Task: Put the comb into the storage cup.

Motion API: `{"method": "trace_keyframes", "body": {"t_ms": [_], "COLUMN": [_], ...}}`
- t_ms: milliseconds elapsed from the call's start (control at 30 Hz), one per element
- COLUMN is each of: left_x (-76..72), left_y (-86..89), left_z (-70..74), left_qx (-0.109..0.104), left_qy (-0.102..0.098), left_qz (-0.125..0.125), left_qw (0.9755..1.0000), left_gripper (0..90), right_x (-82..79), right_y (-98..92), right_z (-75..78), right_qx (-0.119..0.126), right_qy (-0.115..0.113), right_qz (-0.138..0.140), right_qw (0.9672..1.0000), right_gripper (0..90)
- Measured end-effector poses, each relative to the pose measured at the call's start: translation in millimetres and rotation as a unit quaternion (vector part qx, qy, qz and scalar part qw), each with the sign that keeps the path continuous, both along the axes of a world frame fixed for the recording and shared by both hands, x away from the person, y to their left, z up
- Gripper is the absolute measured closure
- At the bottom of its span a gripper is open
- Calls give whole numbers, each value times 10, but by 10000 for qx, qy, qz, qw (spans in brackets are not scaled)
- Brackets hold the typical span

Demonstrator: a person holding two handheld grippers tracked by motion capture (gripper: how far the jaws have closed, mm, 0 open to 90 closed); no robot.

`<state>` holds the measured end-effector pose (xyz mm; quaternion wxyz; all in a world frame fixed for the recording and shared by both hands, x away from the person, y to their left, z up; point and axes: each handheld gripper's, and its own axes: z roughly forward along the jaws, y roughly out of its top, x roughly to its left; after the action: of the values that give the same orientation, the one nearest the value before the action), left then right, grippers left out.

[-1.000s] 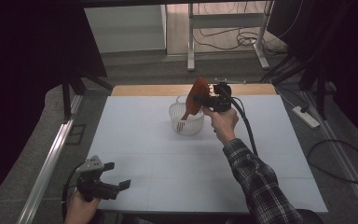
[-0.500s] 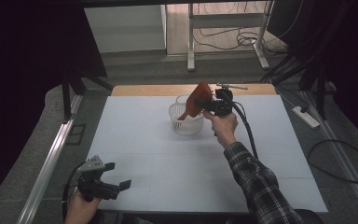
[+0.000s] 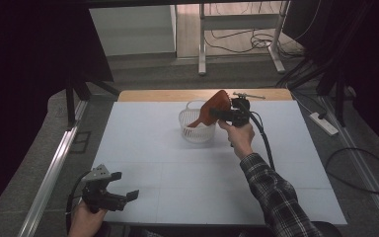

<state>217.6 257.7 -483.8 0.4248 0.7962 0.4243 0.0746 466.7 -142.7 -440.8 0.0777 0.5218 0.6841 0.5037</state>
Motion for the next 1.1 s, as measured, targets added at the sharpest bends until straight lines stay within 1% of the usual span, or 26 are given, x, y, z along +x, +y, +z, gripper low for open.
{"method": "trace_keyframes", "body": {"t_ms": [67, 133, 267, 400, 533, 733, 1000, 1100], "left_x": [0, 0, 1, 2, 3, 1, 4, 4], "left_y": [1, 2, 6, 7, 6, 5, 11, 10], "left_z": [-1, -1, -1, -3, -2, -1, -2, -2], "left_qx": [-9, -13, -24, -35, -32, -26, -40, -36], "left_qy": [4, 8, 18, 27, 29, 28, 29, 30], "left_qz": [9, 7, 11, 26, 29, 25, 45, 42], "left_qw": [10000, 10000, 10000, 10000, 10000, 10000, 10000, 10000], "left_gripper": [11, 11, 11, 11, 11, 11, 7, 6], "right_x": [-2, 1, 15, 18, 16, -9, -42, -53], "right_y": [6, 10, 9, 5, -6, -1, 3, 4], "right_z": [2, -5, -30, -30, -21, -2, 29, 40], "right_qx": [-91, -155, -176, -291, -347, -554, -682, -793], "right_qy": [-48, -45, 88, 56, 42, -34, -118, -123], "right_qz": [7, 25, -2, 0, 87, 212, 328, 387], "right_qw": [9999, 9999, 9998, 9996, 9993, 9982, 9971, 9960], "right_gripper": [388, 371, 313, 256, 216, 192, 181, 179]}}
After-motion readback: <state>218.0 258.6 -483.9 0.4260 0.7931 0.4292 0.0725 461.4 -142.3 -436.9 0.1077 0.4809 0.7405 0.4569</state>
